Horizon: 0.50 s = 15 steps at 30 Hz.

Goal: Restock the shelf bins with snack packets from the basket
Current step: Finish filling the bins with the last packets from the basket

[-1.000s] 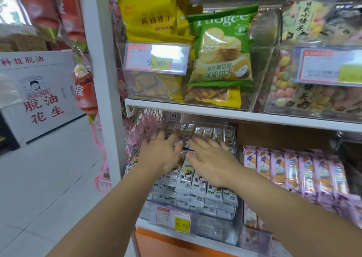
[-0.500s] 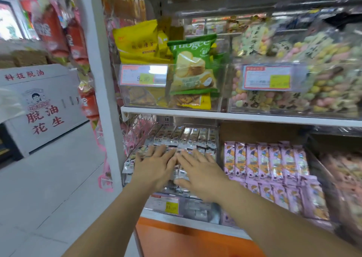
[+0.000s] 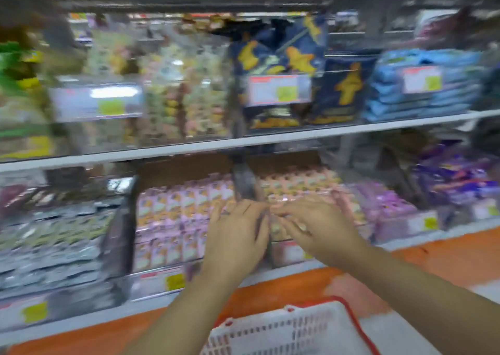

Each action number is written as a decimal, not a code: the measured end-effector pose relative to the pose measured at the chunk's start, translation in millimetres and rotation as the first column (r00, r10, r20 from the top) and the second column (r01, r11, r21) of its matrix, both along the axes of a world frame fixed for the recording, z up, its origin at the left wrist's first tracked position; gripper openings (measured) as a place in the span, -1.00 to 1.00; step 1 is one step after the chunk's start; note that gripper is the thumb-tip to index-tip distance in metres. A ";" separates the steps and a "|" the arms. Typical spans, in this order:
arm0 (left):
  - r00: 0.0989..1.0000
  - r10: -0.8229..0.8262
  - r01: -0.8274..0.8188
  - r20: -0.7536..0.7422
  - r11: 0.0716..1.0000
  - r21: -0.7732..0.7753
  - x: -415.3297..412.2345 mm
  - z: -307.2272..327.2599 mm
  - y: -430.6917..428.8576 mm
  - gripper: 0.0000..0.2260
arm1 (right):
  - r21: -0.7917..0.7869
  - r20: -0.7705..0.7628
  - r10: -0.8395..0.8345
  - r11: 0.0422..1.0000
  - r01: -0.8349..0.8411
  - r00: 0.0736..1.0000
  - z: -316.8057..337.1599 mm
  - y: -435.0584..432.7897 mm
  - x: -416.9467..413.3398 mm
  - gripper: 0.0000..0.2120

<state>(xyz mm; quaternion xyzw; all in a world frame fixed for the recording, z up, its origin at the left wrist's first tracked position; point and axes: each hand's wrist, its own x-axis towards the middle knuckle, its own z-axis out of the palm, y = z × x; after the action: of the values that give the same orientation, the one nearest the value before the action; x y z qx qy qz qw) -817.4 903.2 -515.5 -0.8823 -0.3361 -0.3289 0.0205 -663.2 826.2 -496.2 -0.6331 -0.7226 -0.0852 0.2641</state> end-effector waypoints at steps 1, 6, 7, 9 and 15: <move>0.999 -0.031 0.030 -0.015 0.999 -0.009 26.4 -0.3 -9.2 -0.68 | 0.004 -0.016 -0.046 0.999 0.046 0.999 -1.5 -10.4 25.5 -0.71; 0.976 -0.148 0.133 -0.162 0.986 -0.099 142.0 -0.7 -35.1 -0.52 | -0.060 -0.114 -0.352 0.936 0.348 0.929 -10.1 -49.8 145.4 -0.69; 0.972 -0.153 0.140 -0.180 0.987 -0.082 161.0 -3.9 -36.5 -0.55 | -0.089 -0.096 -0.408 0.912 0.400 0.908 -14.4 -53.6 169.4 -0.74; 0.971 -0.167 0.157 -0.172 0.985 -0.066 192.6 -8.1 -35.8 -0.60 | -0.186 -0.057 -0.492 0.860 0.475 0.869 -19.8 -53.9 208.4 -0.74; 0.911 -0.219 0.167 -0.350 0.970 -0.175 255.5 -23.1 -16.8 -0.32 | -0.558 0.186 -0.381 0.718 0.416 0.906 -43.4 -4.9 287.3 -0.60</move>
<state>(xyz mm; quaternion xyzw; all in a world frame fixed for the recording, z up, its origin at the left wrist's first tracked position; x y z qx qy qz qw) -561.9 886.4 -538.6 -0.9563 -0.2596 -0.1342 -0.0121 -375.8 821.2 -539.6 -0.8208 -0.5670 0.0685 0.0107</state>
